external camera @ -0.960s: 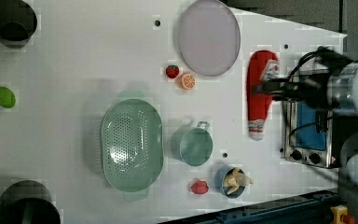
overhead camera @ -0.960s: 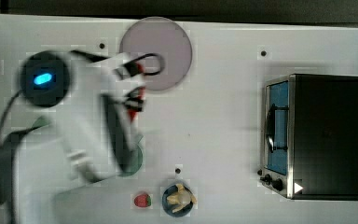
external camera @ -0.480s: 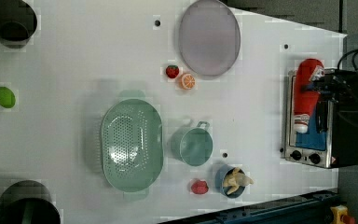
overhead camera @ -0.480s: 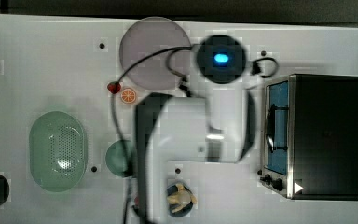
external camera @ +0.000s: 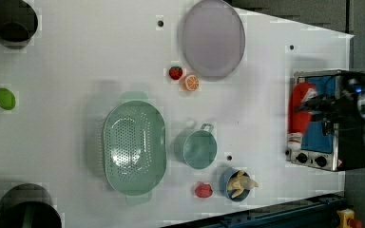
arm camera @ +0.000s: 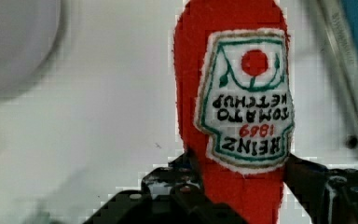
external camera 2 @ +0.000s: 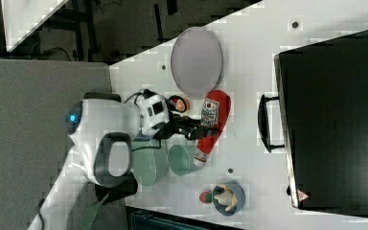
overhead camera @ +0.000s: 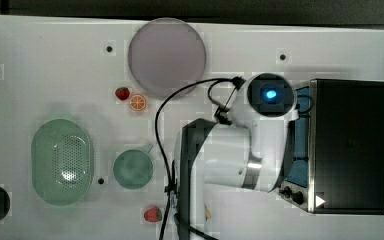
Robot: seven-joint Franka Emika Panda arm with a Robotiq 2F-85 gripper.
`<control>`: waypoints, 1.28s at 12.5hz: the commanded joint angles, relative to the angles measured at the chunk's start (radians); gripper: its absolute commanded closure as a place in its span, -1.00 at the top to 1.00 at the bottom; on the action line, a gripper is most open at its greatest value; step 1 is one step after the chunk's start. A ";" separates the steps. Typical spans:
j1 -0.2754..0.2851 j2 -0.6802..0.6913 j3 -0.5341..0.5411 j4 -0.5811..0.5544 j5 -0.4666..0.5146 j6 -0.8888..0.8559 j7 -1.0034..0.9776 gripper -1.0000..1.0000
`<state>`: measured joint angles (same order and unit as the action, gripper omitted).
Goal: Pick ketchup from strainer and place it on the table
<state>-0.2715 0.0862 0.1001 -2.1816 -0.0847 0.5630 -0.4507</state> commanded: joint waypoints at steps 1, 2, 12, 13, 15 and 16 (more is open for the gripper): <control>0.048 -0.002 0.025 -0.115 0.004 0.154 -0.056 0.13; 0.049 0.013 0.025 -0.151 0.004 0.218 -0.056 0.13; 0.050 0.079 0.041 -0.136 0.004 0.364 -0.022 1.00; 0.050 0.050 0.046 -0.099 0.004 0.314 0.016 1.00; 0.051 -0.001 0.055 0.002 0.004 0.142 0.148 1.00; 0.051 -0.020 0.058 0.064 0.004 0.036 0.220 1.00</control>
<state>-0.2195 0.1353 0.1492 -2.1836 -0.0833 0.6152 -0.3511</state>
